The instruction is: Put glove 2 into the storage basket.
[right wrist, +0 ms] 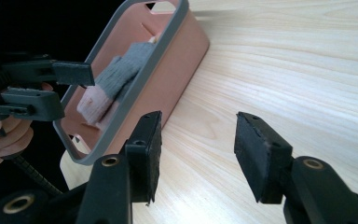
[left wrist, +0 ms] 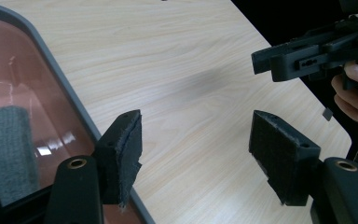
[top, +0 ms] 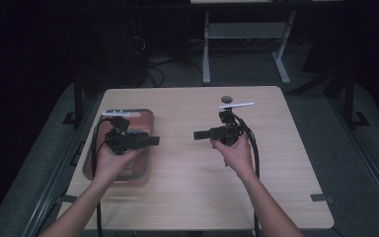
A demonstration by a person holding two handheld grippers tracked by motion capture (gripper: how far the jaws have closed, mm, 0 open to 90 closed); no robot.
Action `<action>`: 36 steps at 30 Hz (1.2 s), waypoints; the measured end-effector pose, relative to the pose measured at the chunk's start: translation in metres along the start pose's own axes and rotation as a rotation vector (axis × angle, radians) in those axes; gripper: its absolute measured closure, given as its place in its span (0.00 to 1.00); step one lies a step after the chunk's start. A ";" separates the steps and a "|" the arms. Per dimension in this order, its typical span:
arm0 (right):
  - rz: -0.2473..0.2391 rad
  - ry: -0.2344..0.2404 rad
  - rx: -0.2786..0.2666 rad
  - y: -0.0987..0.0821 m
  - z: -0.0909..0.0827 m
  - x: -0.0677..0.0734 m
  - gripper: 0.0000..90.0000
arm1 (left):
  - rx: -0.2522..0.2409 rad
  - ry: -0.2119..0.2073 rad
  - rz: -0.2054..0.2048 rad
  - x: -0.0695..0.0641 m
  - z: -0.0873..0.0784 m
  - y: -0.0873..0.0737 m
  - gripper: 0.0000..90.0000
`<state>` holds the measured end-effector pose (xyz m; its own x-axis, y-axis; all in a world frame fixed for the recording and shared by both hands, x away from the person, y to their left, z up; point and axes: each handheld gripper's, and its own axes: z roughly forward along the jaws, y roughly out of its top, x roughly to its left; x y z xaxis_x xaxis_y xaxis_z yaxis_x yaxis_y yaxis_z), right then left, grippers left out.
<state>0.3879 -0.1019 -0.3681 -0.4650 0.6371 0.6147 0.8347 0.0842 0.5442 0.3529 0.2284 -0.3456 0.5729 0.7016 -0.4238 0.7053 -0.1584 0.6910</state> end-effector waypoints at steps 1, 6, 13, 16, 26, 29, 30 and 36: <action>0.003 -0.002 -0.001 0.000 -0.001 -0.001 0.56 | 0.002 0.002 0.003 -0.001 0.001 0.000 0.38; 0.010 -0.008 -0.005 -0.003 -0.006 -0.008 0.56 | -0.002 -0.007 0.002 -0.005 0.004 0.001 0.36; 0.019 -0.021 -0.006 -0.006 -0.015 -0.016 0.55 | -0.002 -0.022 0.003 -0.012 0.011 0.002 0.34; 0.024 -0.028 -0.018 -0.009 -0.022 -0.021 0.55 | 0.007 -0.031 0.021 -0.019 0.018 0.002 0.34; 0.052 -0.052 -0.034 -0.021 -0.037 -0.038 0.54 | 0.017 -0.053 0.041 -0.033 0.027 0.000 0.31; 0.060 -0.059 -0.041 -0.025 -0.042 -0.042 0.54 | 0.015 -0.061 0.048 -0.038 0.030 -0.001 0.30; 0.063 -0.062 -0.043 -0.026 -0.044 -0.044 0.54 | 0.017 -0.064 0.050 -0.039 0.032 -0.002 0.30; 0.081 -0.076 -0.050 -0.034 -0.054 -0.052 0.53 | 0.026 -0.083 0.064 -0.048 0.042 -0.004 0.30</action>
<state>0.3682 -0.1793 -0.3877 -0.3712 0.6964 0.6142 0.8523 -0.0070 0.5230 0.3401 0.1665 -0.3524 0.6489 0.6294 -0.4275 0.6764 -0.2199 0.7030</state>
